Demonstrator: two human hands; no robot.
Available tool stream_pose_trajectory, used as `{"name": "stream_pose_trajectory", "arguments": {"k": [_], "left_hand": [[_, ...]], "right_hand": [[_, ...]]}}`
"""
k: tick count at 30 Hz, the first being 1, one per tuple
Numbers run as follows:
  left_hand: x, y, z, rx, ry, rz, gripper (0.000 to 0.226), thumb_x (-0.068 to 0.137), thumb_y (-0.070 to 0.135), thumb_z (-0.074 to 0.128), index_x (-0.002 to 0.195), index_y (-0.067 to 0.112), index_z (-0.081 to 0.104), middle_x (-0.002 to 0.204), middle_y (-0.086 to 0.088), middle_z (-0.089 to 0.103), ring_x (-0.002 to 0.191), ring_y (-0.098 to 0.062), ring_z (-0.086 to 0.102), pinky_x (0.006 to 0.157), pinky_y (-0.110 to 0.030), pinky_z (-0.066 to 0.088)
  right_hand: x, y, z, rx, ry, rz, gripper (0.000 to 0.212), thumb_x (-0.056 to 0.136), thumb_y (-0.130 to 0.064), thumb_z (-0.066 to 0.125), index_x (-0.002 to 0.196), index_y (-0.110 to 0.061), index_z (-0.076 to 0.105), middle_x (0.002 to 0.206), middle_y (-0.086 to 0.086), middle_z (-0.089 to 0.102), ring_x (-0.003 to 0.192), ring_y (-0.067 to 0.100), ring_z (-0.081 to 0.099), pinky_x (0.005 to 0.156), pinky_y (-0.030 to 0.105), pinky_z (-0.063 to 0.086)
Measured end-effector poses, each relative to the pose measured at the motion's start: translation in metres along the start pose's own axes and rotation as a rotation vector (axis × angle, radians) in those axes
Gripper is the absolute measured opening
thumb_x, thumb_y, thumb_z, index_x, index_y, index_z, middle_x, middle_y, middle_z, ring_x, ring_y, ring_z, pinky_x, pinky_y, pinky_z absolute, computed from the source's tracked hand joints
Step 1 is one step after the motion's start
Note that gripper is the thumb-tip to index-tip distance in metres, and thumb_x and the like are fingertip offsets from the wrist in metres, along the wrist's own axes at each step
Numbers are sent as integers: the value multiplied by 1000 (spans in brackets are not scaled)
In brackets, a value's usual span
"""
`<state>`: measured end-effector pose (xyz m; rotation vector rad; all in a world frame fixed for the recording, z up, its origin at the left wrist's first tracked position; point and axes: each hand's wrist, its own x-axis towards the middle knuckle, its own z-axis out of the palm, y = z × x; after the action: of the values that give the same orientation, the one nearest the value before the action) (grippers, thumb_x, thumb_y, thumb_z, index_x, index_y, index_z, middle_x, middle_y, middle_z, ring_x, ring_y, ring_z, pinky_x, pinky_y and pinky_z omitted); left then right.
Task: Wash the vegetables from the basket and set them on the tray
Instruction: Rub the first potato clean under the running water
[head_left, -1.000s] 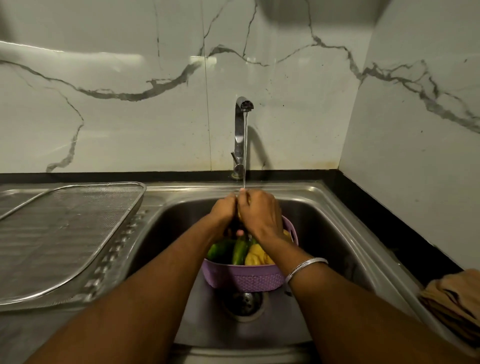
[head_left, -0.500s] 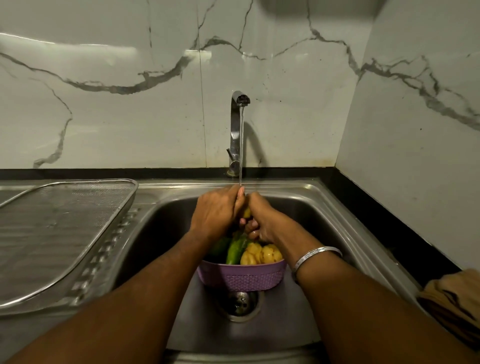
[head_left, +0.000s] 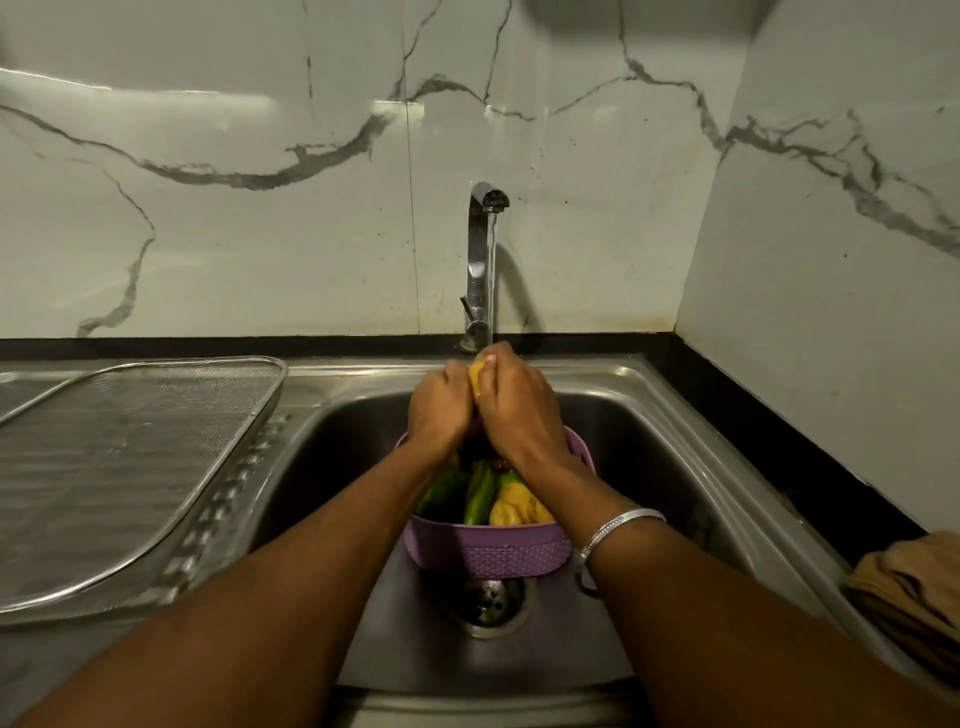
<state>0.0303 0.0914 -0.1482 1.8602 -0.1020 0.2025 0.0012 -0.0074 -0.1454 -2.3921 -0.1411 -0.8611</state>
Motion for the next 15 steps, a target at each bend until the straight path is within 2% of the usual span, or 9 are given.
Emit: {"name": "stream_pose_trajectory", "arguments": {"k": [3,5,7,9,11,12,13,15], "left_hand": [[-3,-3,1,372,149,363,57,110,38,24,68,17,56,64,-6,59,63,-19,57,61,-34,42],[-4,-3,1,457,151,505,54,110,39,24,70,19,55,62,-2,57,62,-17,55,63,-34,43],[-2,-6,0,492,151,591,50,110,39,26,76,20,58,65,0,58,62,-16,55,65,-34,44],[-1,-7,0,524,143,618,49,109,40,26,79,19,59,66,0,58,62,-15,55,66,-34,43],[-1,-10,3,549,145,589,52,109,41,25,77,18,59,66,-1,58,63,-16,55,65,-35,44],[-1,-10,4,525,125,525,53,109,41,25,76,17,59,67,-1,58,64,-17,56,65,-35,44],[1,-9,5,464,78,433,53,109,40,26,75,16,59,68,-2,58,66,-17,56,64,-34,43],[7,-7,7,306,-77,188,48,109,36,29,75,16,55,70,-3,55,67,-17,54,59,-30,39]], "right_hand": [[11,0,-2,174,2,306,34,107,-32,35,83,-20,56,77,0,57,75,19,57,62,30,40],[19,1,-5,257,-65,538,40,106,-37,35,83,-16,61,83,9,62,75,24,58,65,32,44],[20,-1,-10,427,-210,833,47,105,-46,30,99,-11,61,82,15,63,54,22,54,49,25,43],[17,2,-14,597,-373,1008,56,103,-56,24,101,-11,58,66,13,56,31,15,37,35,16,31],[15,4,-11,648,-416,1036,60,102,-58,24,91,-11,58,59,9,53,29,12,33,33,15,28],[15,4,-8,604,-382,1008,59,103,-56,25,88,-9,60,61,9,56,33,14,40,34,17,33],[16,6,-2,498,-313,933,60,104,-53,27,90,-7,63,67,11,62,42,18,52,40,22,42],[14,11,6,230,-157,707,58,103,-50,28,96,-8,68,86,14,71,72,26,67,67,35,57]]}}
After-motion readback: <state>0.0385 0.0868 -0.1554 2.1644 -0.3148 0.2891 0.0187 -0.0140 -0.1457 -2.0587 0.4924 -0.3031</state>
